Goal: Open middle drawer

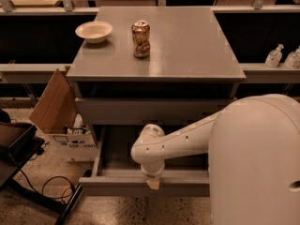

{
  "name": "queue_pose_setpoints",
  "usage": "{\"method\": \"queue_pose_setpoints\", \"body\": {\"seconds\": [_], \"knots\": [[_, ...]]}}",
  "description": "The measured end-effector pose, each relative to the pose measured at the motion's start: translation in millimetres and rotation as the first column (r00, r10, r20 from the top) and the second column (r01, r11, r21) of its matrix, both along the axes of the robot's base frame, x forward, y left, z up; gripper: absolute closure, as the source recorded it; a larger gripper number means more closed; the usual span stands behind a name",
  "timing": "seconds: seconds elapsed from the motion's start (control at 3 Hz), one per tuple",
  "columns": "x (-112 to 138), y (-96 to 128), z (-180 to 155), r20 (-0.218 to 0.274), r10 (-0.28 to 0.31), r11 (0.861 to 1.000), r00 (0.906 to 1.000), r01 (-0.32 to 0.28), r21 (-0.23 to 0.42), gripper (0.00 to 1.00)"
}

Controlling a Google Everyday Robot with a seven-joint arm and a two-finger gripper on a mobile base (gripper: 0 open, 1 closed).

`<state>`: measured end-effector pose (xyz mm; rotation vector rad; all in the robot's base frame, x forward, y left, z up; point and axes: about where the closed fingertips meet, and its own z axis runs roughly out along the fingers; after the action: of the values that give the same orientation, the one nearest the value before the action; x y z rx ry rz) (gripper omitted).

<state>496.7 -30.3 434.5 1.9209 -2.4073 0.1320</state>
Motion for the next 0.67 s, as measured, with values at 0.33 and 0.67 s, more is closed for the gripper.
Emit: {"method": "queue_pose_setpoints", "body": {"seconds": [0.33,0.67], "knots": [[0,0,0,0.0,0.0,1.0,1.0,0.0,0.0,1.0],[-41,4,14,-0.072,0.016,1.0,0.9972,-0.017,-0.009,1.0]]}}
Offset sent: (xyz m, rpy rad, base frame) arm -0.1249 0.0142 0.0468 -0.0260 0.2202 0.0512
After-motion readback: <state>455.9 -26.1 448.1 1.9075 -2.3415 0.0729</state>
